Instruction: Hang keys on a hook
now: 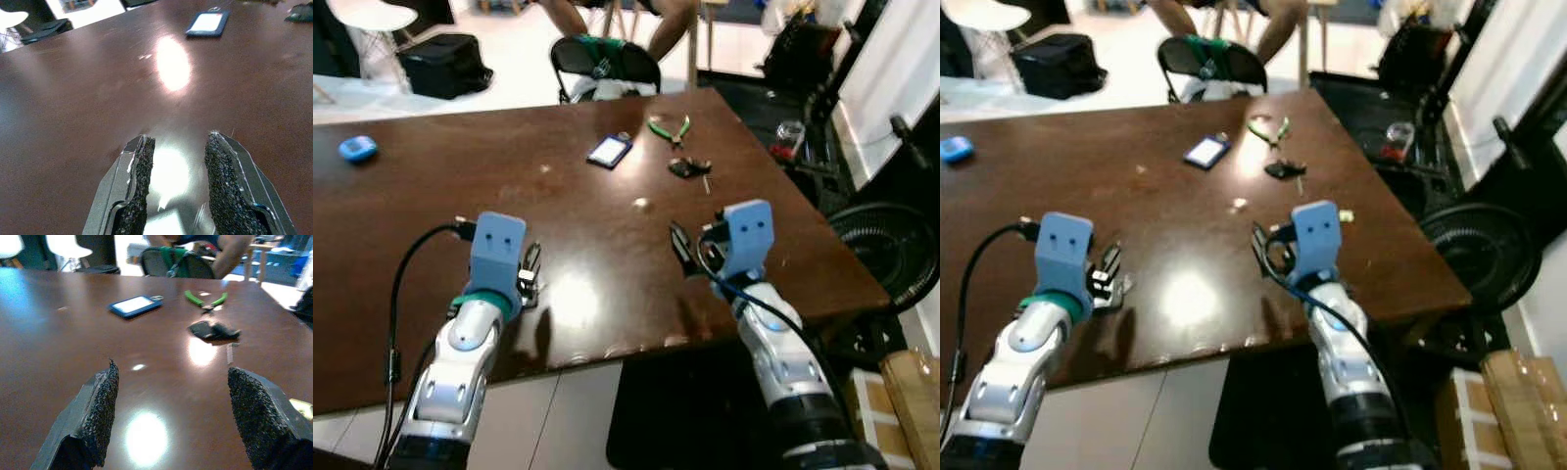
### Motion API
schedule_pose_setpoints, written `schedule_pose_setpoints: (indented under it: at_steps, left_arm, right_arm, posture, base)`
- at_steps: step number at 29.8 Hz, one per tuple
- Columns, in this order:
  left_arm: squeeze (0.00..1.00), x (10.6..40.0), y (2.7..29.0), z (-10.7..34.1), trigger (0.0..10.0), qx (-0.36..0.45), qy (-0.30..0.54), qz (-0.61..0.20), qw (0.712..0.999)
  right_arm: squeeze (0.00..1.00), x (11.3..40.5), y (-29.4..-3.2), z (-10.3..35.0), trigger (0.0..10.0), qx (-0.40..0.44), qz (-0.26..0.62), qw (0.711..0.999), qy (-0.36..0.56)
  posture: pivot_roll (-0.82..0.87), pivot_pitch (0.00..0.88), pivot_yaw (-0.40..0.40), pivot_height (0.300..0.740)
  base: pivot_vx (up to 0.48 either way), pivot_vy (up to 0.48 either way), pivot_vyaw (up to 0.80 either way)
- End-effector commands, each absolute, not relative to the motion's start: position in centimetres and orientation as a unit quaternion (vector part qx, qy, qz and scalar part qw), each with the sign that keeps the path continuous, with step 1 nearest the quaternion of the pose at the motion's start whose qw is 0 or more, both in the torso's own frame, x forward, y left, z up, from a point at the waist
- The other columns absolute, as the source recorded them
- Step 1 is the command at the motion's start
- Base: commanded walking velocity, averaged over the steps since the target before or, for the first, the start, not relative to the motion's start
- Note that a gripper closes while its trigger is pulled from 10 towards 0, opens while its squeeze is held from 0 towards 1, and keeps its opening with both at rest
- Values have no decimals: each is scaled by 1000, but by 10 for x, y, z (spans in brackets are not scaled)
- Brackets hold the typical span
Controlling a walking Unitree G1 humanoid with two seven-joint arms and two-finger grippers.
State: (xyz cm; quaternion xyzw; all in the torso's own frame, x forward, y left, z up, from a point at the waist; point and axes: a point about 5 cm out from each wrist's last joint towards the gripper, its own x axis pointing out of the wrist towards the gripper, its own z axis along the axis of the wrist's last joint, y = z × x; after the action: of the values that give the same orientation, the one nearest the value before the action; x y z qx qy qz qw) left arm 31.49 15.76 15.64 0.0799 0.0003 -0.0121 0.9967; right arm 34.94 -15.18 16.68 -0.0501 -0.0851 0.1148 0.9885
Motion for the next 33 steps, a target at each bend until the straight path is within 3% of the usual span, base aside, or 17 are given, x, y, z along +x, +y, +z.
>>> schedule_pose_setpoints:
  at_steps: [1,10,15,21,32,33]
  left_arm:
    - [0,313,158,152,10000,83,9,-9,996]
    - [0,313,156,153,10000,91,8,-16,996]
    - [0,305,143,148,10000,117,25,-90,989]
    - [0,297,150,143,10000,118,48,-105,986]
    - [0,295,151,135,10000,153,63,-111,980]
    - [0,295,155,135,10000,147,63,-99,982]
  right_arm:
    - [0,348,-151,164,10000,-48,114,989,-79]
    - [0,347,-143,166,10000,-78,141,983,-88]
    - [0,356,-128,164,10000,-90,172,977,-86]
    - [0,356,-118,150,10000,-101,195,974,-61]
    - [0,357,-122,147,10000,-114,196,972,-56]
    - [0,357,-123,140,10000,-121,194,972,-47]
  posture:
    - [-103,33,121,740]
    - [-90,32,113,740]
    - [-30,27,120,740]
    - [2,29,128,740]
    - [-4,41,121,740]
    - [-36,43,83,740]
  base:
    - [0,0,0]
    - [0,0,0]
    - [0,0,0]
    - [0,0,0]
    - [0,0,0]
    - [0,0,0]
